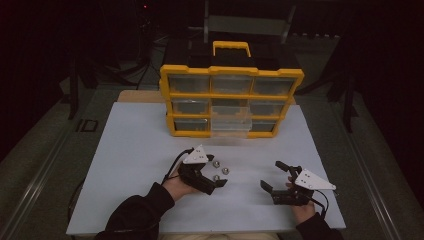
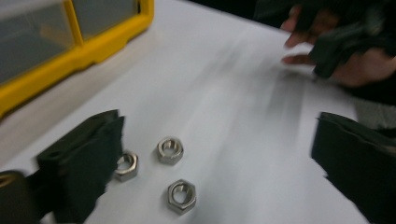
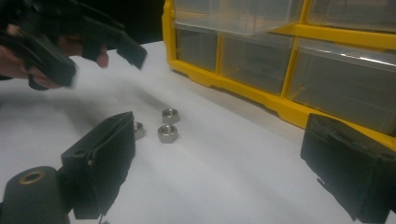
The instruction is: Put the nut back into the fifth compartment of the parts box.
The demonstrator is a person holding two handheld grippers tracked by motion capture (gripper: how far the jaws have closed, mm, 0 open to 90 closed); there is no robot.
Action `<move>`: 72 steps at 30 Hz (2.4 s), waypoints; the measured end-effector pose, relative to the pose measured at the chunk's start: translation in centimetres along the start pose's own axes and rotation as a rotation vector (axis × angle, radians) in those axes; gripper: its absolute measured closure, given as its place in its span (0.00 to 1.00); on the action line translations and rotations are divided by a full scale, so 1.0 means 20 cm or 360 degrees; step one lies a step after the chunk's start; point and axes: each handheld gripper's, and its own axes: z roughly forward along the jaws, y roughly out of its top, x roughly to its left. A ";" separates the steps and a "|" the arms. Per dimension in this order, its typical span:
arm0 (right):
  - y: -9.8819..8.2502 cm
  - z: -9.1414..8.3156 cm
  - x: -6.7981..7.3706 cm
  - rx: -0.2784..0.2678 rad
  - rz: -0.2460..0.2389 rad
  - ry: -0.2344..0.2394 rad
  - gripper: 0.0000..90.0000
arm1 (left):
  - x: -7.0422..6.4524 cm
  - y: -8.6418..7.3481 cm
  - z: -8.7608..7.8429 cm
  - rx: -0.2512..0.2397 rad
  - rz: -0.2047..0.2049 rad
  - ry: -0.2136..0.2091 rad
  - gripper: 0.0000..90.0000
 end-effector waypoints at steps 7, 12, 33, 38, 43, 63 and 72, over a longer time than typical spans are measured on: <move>0.00 0.00 0.00 0.0000 0.0003 0.0006 0.12 | 0.02 -0.03 0.06 0.0122 0.0030 0.0003 0.16; 0.00 0.00 0.00 0.0010 -0.0001 0.0017 0.12 | 0.03 -0.06 0.07 0.0195 0.0053 -0.0004 0.28; 0.00 0.01 0.00 0.0018 0.0009 0.0032 0.12 | 0.05 -0.12 0.15 0.0416 0.0122 0.0059 0.67; -0.01 0.01 0.00 0.0022 0.0010 0.0026 0.12 | 0.05 -0.12 0.16 0.0411 0.0127 0.0082 0.73; -0.01 0.01 0.00 0.0027 0.0014 0.0027 0.12 | 0.04 -0.12 0.16 0.0427 0.0156 0.0104 0.76; -0.01 0.01 0.00 0.0024 0.0020 0.0028 0.12 | 0.02 -0.05 0.05 0.0392 0.0072 0.0120 0.77; -0.01 0.01 0.00 0.0026 0.0023 0.0028 0.12 | 0.01 0.01 -0.06 0.0358 0.0052 0.0110 0.77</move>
